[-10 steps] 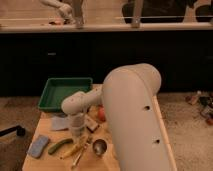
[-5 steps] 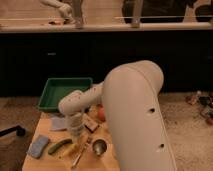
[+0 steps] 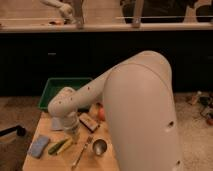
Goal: Place banana in purple bowl
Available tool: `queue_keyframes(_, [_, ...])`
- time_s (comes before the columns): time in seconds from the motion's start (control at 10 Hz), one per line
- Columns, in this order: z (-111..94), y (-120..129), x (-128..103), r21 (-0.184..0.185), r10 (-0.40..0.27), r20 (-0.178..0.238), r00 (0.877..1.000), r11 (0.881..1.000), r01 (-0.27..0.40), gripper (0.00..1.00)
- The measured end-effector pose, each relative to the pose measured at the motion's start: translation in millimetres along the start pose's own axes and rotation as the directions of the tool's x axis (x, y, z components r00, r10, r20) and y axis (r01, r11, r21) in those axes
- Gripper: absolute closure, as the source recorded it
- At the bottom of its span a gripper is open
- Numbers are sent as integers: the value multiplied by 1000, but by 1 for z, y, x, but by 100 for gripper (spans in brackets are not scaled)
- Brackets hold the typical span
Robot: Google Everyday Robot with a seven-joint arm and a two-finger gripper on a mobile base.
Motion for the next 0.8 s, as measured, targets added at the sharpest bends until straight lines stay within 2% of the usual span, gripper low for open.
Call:
queue_keyframes(0.2, [-24,-7,21,50,24,-6,1000,998,-23,100])
queue_keyframes(0.5, [-54,-25,60,123,67,39,997,990,-72,100])
queue_keyframes(0.8, [-73,-40,98,153,122,66,990,980,-131,100])
